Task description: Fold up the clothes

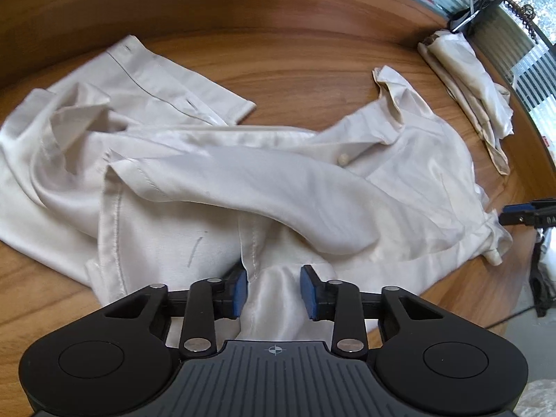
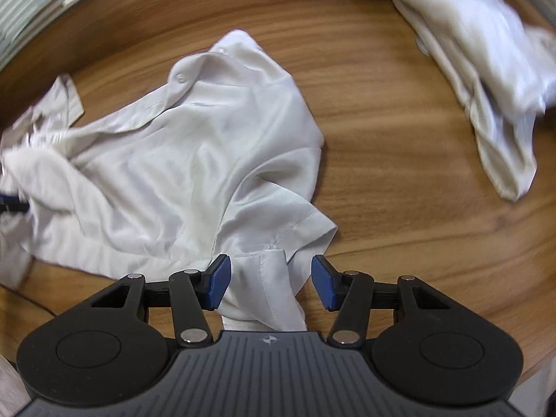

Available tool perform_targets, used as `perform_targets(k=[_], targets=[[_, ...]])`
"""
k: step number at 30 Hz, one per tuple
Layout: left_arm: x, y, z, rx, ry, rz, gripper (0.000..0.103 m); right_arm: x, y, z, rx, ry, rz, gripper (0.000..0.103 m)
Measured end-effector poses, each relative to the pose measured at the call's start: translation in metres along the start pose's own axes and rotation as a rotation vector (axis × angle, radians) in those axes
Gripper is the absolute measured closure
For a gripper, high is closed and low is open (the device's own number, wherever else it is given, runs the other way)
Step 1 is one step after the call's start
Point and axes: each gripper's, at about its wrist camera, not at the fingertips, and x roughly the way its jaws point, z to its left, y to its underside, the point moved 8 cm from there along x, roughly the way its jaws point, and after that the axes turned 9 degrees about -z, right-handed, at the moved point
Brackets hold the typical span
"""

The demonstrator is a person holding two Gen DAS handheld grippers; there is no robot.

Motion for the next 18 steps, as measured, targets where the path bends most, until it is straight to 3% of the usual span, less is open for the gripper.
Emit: perform_targets(k=[6,7,9,12,14,15,16,18], targets=[[0.0,0.004,0.005,-0.035,-0.034,-0.019,0.07,0.021,0.003,-0.018,0.254,-0.084,0.06,0.052],[0.0,0.005,0.007,-0.048,-0.038,-0.022,0.07,0.024,0.004,-0.017,0.265,-0.089,0.072,0.058],[-0.001,0.004,0.009,-0.061,-0.038,-0.028,0.07,0.029,0.005,-0.015,0.284,-0.099,0.091,0.088],[-0.004,0.003,0.01,-0.061,-0.04,-0.05,0.07,0.025,0.003,-0.006,0.288,-0.114,0.09,0.097],[-0.005,0.002,0.012,-0.075,-0.037,-0.06,0.07,0.021,-0.001,0.0,0.287,-0.12,0.081,0.097],[-0.005,0.002,0.013,-0.084,-0.031,-0.069,0.072,0.017,-0.004,0.002,0.281,-0.115,0.072,0.098],[-0.006,0.001,0.014,-0.092,-0.026,-0.078,0.085,0.013,-0.009,0.004,0.273,-0.109,0.061,0.098],[-0.01,-0.002,0.015,-0.104,-0.041,-0.113,0.099,0.005,-0.019,0.009,0.255,-0.096,0.04,0.098]])
